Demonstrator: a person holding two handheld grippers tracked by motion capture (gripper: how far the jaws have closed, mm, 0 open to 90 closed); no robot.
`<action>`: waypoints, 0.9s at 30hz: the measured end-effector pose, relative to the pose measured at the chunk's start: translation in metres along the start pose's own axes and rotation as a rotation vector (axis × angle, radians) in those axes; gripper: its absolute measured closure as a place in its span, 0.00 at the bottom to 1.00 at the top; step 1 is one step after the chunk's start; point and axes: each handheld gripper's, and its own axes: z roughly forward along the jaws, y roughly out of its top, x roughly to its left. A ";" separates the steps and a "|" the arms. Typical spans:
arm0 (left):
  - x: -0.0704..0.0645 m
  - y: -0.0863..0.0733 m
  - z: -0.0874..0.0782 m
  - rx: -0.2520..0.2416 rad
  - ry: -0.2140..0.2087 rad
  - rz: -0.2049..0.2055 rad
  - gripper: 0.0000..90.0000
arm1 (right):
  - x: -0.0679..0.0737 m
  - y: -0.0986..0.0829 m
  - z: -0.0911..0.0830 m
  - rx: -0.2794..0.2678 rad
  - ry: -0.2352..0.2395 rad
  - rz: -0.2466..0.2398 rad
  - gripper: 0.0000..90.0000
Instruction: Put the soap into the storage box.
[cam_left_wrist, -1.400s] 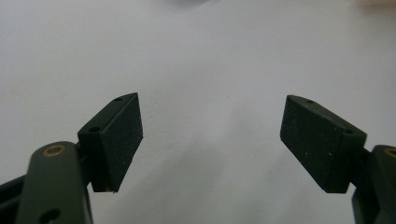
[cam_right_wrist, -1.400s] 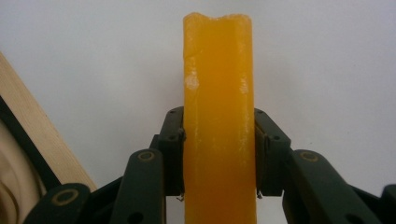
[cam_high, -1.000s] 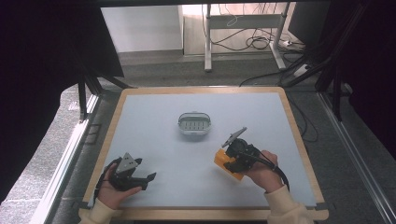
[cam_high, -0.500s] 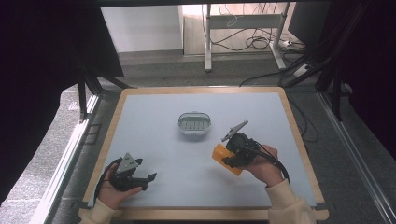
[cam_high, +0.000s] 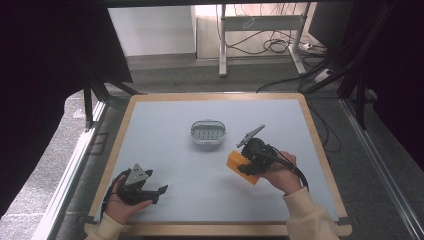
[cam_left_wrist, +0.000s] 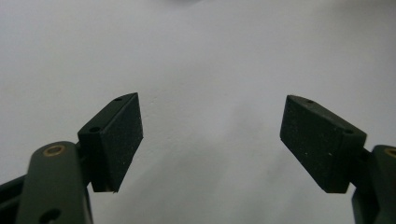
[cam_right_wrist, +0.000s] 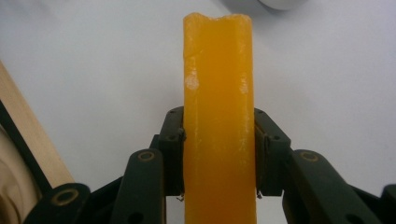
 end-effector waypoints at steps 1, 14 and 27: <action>0.000 0.000 0.000 0.000 0.000 0.000 0.23 | 0.000 0.001 0.001 0.000 -0.001 -0.001 0.69; 0.001 0.000 -0.001 0.001 -0.001 0.002 0.24 | -0.005 0.012 0.004 -0.014 0.010 -0.012 0.69; 0.001 0.000 -0.001 0.001 -0.002 0.003 0.23 | -0.007 0.022 0.006 -0.013 0.021 -0.030 0.69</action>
